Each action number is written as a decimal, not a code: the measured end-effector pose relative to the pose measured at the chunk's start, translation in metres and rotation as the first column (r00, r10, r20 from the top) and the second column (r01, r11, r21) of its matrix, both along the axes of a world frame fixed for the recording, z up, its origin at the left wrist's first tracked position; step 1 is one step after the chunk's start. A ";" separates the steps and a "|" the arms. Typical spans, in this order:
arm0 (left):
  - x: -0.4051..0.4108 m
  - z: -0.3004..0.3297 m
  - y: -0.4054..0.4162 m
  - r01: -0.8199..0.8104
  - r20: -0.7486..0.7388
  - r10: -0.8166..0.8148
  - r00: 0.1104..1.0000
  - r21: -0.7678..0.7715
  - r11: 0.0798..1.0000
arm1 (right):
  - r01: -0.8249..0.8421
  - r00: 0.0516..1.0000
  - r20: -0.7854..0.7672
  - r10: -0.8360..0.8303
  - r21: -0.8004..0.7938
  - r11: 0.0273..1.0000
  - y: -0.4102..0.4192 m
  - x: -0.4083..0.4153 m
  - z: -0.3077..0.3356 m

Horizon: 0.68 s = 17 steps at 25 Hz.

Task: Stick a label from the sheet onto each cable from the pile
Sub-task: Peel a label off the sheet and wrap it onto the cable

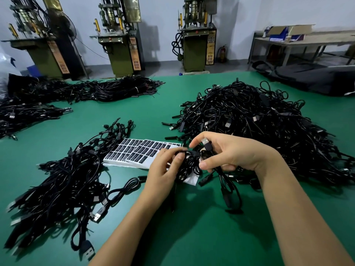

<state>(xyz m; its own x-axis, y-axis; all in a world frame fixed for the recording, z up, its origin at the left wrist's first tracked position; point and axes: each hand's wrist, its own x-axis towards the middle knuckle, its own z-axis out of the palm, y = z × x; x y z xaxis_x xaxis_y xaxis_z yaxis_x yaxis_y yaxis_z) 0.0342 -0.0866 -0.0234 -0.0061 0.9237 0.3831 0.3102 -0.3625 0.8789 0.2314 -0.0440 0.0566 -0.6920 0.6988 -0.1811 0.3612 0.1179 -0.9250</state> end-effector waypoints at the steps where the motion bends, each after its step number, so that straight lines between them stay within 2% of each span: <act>1: 0.000 0.000 0.001 -0.020 -0.081 0.025 0.996 0.056 0.998 | -0.005 1.000 -0.001 0.005 -0.002 1.000 -0.001 0.001 0.002; 2: 0.000 -0.001 0.002 -0.044 -0.103 0.054 0.993 0.094 0.995 | 0.002 1.000 0.006 -0.002 0.004 1.000 -0.002 0.004 0.006; 3: -0.001 -0.002 0.003 -0.092 -0.063 0.098 0.993 0.089 0.992 | 0.015 1.000 0.019 -0.016 0.019 1.000 -0.004 0.009 0.011; 6: -0.010 -0.002 0.006 -0.223 0.177 0.237 0.955 -0.097 0.970 | 0.104 0.994 0.005 -0.105 0.112 0.988 -0.005 0.029 0.025; 8: -0.013 0.002 0.004 -0.094 0.282 0.137 0.949 -0.162 0.982 | 0.201 0.977 -0.094 -0.189 0.139 0.970 -0.006 0.036 0.031; 10: -0.004 0.007 0.002 0.140 0.398 -0.062 0.915 -0.170 0.975 | 0.224 0.952 -0.228 -0.203 0.070 0.972 -0.008 0.029 0.033; 11: 0.001 0.007 0.001 0.207 0.442 -0.117 0.889 -0.161 0.965 | 0.219 0.926 -0.319 -0.204 0.012 0.976 -0.009 0.020 0.032; 14: 0.005 0.003 0.000 0.212 0.467 -0.116 0.877 -0.158 0.964 | 0.295 0.794 -0.510 -0.331 -0.153 0.943 -0.007 -0.005 0.027; 17: -0.007 0.002 0.002 0.170 0.547 -0.043 0.836 -0.184 0.968 | 0.340 0.564 -0.672 -0.479 -0.340 0.877 -0.002 -0.017 0.025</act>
<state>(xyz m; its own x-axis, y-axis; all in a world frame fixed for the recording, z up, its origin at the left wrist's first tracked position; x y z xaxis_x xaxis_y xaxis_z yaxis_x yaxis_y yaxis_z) 0.0271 -0.0846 -0.0217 -0.0483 0.9890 0.1398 -0.2606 -0.1476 0.9541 0.2147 -0.0456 0.0818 -0.2892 0.9511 0.1088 -0.4522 -0.0355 -0.8912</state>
